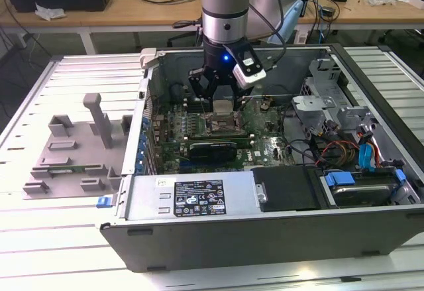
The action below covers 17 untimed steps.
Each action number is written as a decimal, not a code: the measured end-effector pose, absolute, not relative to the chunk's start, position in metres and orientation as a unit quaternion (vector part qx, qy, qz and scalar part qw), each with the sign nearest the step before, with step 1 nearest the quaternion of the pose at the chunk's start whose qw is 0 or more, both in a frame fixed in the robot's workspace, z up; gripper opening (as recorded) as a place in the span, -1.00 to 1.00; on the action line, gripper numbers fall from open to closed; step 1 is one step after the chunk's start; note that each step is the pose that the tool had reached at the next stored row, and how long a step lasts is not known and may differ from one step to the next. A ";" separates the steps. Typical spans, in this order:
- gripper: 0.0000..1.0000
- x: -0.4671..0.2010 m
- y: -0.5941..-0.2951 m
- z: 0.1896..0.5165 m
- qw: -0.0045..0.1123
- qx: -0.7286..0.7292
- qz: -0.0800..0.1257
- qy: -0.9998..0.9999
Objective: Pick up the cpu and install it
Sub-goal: 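Place the cpu into insertion slot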
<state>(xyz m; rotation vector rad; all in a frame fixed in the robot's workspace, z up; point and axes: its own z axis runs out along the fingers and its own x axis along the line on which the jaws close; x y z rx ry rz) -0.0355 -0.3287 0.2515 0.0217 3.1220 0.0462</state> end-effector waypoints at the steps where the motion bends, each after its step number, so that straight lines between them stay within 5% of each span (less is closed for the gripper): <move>1: 0.08 -0.036 -0.329 0.251 0.010 0.007 0.015 1.000; 17: 0.08 -0.035 -0.329 0.251 0.011 0.109 0.014 0.994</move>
